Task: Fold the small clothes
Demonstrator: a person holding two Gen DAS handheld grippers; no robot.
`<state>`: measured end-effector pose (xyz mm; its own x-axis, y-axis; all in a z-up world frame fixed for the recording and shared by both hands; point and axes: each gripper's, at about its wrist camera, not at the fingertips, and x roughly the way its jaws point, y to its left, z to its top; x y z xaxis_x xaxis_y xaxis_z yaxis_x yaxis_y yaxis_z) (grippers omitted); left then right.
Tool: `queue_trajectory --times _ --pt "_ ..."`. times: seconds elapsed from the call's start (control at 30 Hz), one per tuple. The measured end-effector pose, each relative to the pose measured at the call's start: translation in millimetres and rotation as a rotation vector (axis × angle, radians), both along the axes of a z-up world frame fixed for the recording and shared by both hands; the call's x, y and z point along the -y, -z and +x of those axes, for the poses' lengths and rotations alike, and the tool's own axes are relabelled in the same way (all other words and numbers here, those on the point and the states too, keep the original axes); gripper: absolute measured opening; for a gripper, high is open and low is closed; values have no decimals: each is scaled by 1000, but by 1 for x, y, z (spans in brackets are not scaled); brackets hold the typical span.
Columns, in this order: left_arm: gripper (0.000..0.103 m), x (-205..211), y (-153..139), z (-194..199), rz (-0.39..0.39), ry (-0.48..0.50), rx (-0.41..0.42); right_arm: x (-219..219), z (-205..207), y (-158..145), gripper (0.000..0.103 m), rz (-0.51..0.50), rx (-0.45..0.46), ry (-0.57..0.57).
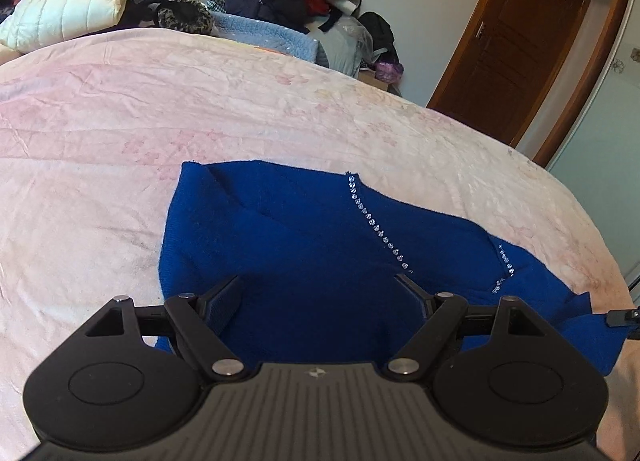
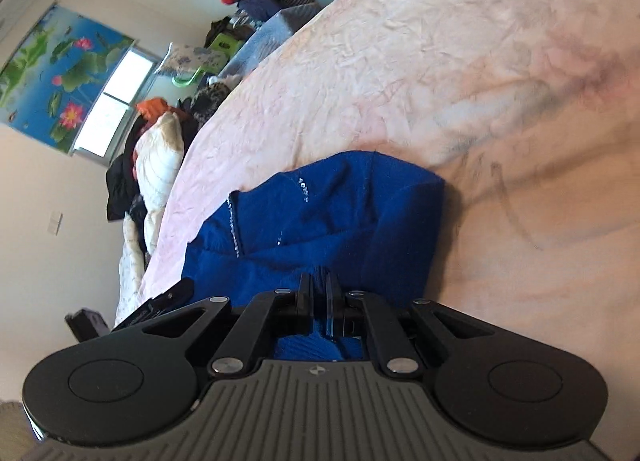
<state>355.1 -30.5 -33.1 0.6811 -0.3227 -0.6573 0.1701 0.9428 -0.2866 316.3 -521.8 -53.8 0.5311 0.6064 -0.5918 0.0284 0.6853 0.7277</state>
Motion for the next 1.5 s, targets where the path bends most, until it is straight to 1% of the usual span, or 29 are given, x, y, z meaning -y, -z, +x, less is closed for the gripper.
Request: queue_trajectory --times 0.07,0.17,0.23,0.27,0.33,0.37,0.4,0.43,0.5,0.57,0.6,0.67,0.73,0.8,0.83,0.9,0.97,1.0,1.03,1.1,1.17,1.23,1.27,1.3,1.37,1.4,1.43,1.47,1.5 --pt "82 1 4 3 21 1 -10 13 -1 2 10 -40 -22 -8" --pt "82 4 8 4 37 2 3 21 -5 7 10 -75 -34 5" --pt "82 7 9 4 53 1 13 24 -7 7 10 -72 -23 20" --pt "84 8 9 4 58 1 14 25 -7 6 10 -72 -17 25" --pt "85 10 10 4 65 3 19 25 -6 6 18 -82 -4 47" --pt "85 11 10 4 69 3 21 24 -5 7 22 -102 -14 50" --pt "85 11 10 3 72 3 23 24 -4 9 35 -127 -26 59" --pt "85 11 9 3 71 1 22 25 -5 9 38 -141 -26 76" --pt "85 8 4 1 45 -8 18 27 -11 4 38 -137 7 102" --pt "85 5 -6 -6 17 -6 34 22 -21 -10 38 -185 75 132" --pt "85 4 -11 -9 7 2 52 17 -27 -18 38 -186 112 132" --pt "85 5 -19 -13 17 11 85 2 -35 -28 38 -132 176 70" --pt "85 10 -20 -11 55 22 96 -24 -36 -29 45 -96 188 -35" --pt "85 17 -15 -7 108 30 103 -46 -30 -22 48 -118 162 -109" --pt "85 19 -11 -4 127 27 96 -54 -26 -17 48 -141 145 -126" --pt "85 20 -2 0 144 28 74 -61 -18 -2 48 -163 95 -129" --pt "85 21 6 2 184 30 63 -63 -13 11 49 -203 58 -116" --pt "85 22 9 2 208 32 62 -62 -11 16 47 -222 46 -107" --pt "85 23 12 1 227 38 62 -60 -10 19 45 -213 38 -100" --pt "85 25 16 0 268 62 73 -54 -12 26 42 -173 33 -82" --pt "90 27 19 1 286 72 74 -49 -12 31 36 -152 28 -72" --pt "93 28 21 3 292 73 74 -41 -10 36 19 -138 6 -51" --pt "96 29 22 5 293 72 73 -36 -8 39 13 -134 -11 -38" --pt "96 29 22 6 296 73 71 -33 -7 42 1 -132 -30 -23" --pt "97 29 22 7 293 74 67 -31 -10 41 2 -120 -41 -1" --pt "97 29 22 7 294 77 68 -34 -12 36 4 -145 -30 3" --pt "97 28 22 6 295 82 69 -38 -15 31 14 -161 -12 4" --pt "97 28 22 6 297 86 72 -41 -17 25 21 -167 8 6" --pt "97 28 22 5 297 88 74 -43 -19 20 34 -171 26 10"
